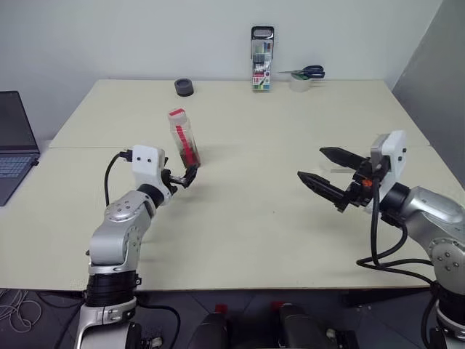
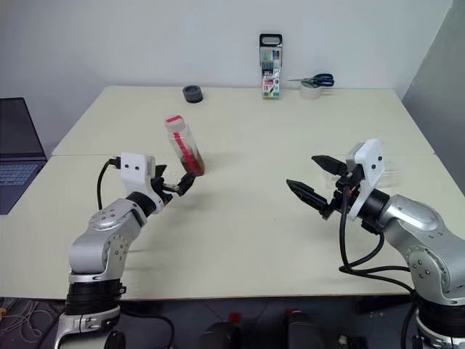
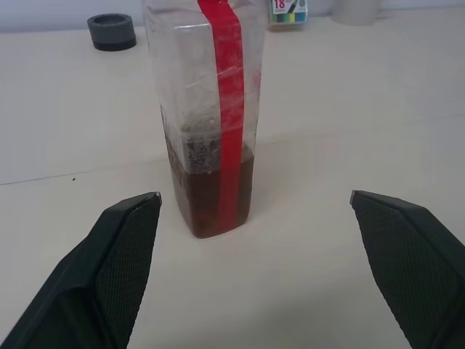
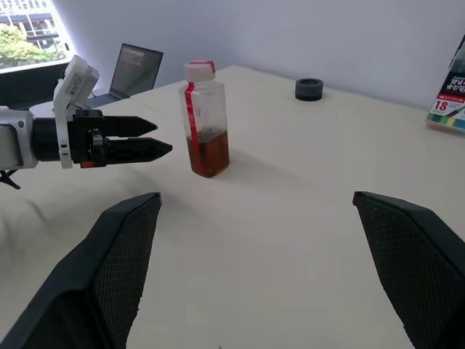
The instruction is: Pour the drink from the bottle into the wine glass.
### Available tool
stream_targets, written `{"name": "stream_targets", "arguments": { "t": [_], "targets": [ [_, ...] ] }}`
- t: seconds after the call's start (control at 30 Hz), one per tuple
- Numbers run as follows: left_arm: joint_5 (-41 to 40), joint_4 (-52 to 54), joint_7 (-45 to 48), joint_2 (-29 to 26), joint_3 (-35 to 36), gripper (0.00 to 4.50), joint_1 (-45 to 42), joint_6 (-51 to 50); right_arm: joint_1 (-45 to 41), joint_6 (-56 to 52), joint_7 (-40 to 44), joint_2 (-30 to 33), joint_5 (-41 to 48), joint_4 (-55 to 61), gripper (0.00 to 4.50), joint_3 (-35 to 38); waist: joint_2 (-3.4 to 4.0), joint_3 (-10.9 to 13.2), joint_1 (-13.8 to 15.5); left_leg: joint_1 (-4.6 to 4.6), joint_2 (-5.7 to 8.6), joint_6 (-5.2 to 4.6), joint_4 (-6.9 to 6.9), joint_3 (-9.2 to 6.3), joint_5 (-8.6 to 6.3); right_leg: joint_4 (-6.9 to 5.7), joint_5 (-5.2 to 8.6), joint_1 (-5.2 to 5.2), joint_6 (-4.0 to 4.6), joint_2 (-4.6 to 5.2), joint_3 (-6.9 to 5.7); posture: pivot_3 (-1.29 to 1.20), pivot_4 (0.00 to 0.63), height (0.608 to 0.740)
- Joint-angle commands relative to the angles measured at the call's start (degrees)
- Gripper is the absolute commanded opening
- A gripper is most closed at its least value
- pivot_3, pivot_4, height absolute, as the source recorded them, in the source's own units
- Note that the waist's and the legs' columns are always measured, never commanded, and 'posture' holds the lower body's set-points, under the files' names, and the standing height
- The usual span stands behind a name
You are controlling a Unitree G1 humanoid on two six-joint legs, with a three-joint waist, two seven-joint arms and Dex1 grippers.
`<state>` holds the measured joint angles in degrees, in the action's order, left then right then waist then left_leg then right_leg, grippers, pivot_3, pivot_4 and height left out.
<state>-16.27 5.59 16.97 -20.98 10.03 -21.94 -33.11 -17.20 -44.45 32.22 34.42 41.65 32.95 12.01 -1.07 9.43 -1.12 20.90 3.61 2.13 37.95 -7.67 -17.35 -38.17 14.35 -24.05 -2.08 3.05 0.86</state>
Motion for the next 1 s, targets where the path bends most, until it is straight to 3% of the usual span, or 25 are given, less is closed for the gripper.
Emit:
{"name": "stream_targets", "arguments": {
  "t": [0.03, 1.0],
  "targets": [
    [0.9, -0.9, -0.4, 0.0, -0.1, 4.45, -2.9, 2.7, 0.1, 1.5, -0.7, -0.3, 0.4, 1.5, 4.5, 0.5, 0.0, 0.0, 0.1, 0.01, 0.0, 0.0, 0.0, 0.0, 0.0, 0.02, -0.01, 0.0, 0.0, 0.0, -0.01, 0.0, 0.15, 0.74],
    [4.7, -19.3, -3.2, 3.0, -0.2, 4.45, -13.9, 16.7, 0.8, -0.6, -5.9, 1.6, 7.8, 4.8, 4.5, 2.6, -0.01, 0.0, 0.7, 0.02, 0.03, 0.0, 0.01, 0.08, 0.0, 0.08, -0.03, 0.0, -0.02, 0.01, -0.02, 0.0, 0.15, 0.74]
  ]
}}
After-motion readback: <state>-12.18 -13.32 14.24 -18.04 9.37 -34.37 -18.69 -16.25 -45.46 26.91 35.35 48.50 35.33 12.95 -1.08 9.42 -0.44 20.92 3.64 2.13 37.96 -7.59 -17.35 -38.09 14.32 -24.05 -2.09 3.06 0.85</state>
